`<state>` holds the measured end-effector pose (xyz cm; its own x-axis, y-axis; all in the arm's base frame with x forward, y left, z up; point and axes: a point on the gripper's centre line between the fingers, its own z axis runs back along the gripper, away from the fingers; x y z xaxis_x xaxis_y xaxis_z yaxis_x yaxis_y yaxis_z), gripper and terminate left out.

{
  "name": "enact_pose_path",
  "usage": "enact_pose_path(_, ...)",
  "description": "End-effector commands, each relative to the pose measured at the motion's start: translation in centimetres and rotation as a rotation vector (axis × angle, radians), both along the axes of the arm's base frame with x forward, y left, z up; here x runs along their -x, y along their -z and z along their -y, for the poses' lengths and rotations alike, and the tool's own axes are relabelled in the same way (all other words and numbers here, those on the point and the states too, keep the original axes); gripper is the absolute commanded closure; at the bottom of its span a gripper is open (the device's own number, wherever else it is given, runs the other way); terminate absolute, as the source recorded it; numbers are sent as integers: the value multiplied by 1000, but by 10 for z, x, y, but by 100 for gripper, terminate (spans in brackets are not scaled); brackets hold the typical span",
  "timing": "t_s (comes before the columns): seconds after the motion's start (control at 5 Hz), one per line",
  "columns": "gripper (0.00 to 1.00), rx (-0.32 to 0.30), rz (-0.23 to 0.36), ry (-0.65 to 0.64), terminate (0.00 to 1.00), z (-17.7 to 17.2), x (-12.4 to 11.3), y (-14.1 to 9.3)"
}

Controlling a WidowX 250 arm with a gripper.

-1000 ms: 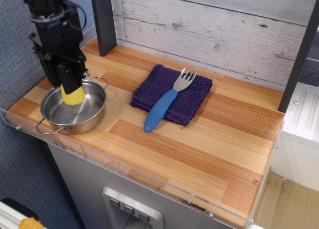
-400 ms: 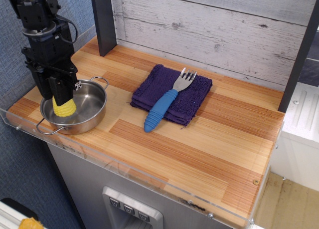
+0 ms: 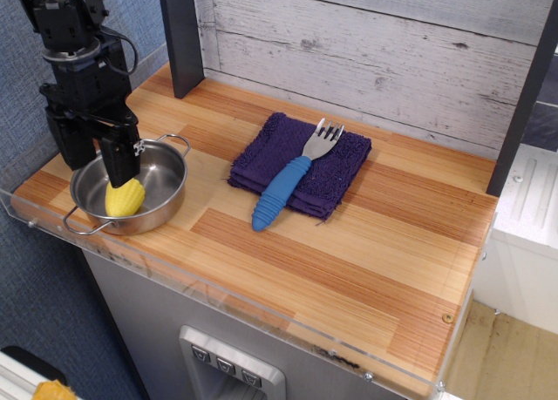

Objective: Put the corn in the pan

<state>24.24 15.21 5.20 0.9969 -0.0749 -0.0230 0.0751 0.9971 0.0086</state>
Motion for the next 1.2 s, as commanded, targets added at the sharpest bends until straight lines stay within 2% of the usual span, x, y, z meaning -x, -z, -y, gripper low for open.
enact_pose_path(0.0,0,-26,108,37,0,16,-6,-47)
enact_pose_path(0.2,0,-32,201,66,0,33,-19,-93)
enact_pose_path(0.4,0,-8,259,99,0,50,-30,-125)
enact_pose_path(0.6,0,6,260,137,0,63,-37,-136)
enact_pose_path(0.8,0,60,213,263,0,74,-43,-140)
enact_pose_path(1.0,0,60,213,263,0,74,-43,-140)
